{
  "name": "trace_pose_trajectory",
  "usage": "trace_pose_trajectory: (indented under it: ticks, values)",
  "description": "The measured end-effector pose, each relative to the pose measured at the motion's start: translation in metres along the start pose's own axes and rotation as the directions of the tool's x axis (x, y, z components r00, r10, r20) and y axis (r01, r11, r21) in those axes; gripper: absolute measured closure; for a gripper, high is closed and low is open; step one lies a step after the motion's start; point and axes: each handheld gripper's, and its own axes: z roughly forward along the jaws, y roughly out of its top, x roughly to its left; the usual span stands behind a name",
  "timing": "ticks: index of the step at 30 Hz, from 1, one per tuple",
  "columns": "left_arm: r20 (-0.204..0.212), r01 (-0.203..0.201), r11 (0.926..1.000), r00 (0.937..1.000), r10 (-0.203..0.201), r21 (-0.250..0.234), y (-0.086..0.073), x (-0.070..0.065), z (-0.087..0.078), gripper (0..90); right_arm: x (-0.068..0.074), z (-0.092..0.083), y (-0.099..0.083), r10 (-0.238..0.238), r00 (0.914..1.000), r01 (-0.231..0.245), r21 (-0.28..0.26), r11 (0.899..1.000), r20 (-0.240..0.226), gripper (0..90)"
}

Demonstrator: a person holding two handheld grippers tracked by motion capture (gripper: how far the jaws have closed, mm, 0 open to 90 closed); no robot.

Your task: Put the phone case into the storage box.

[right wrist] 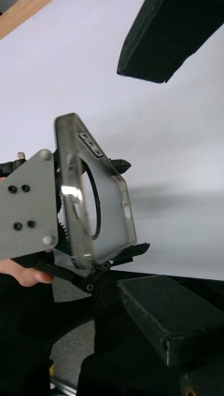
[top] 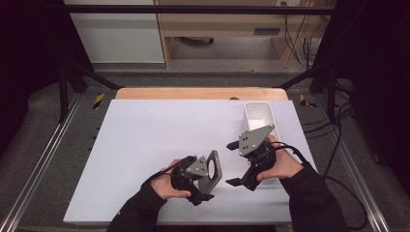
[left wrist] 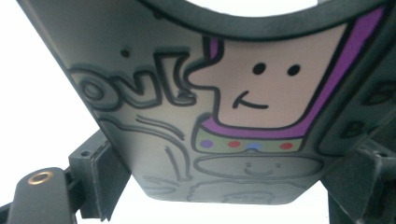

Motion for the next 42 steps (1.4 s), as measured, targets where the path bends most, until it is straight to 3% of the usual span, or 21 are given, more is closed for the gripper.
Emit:
trace_pose_trajectory:
  ticks: [10,20,28,42]
  values:
    - [0.014,0.015,0.9955,0.9998,-0.014,-0.093,-0.010,-0.004,0.004,11.2,0.001,0.004,-0.017,0.038,0.9991,-0.039,-0.067,0.997,-0.017,1.4]
    - [0.044,0.026,0.9911,0.9988,-0.020,-0.131,-0.014,-0.006,0.009,11.2,0.003,0.015,-0.032,0.071,0.9962,-0.076,-0.115,0.991,-0.052,1.2]
    - [0.055,0.012,0.9922,0.9985,-0.005,-0.124,-0.013,-0.008,0.012,11.2,0.006,0.025,-0.034,0.064,0.9941,-0.075,-0.125,0.989,-0.088,1.3]
    - [0.074,0.000,0.9911,0.9972,0.009,-0.133,-0.004,-0.006,0.013,11.2,0.006,0.029,-0.032,0.058,0.9936,-0.072,-0.144,0.987,-0.097,1.3]
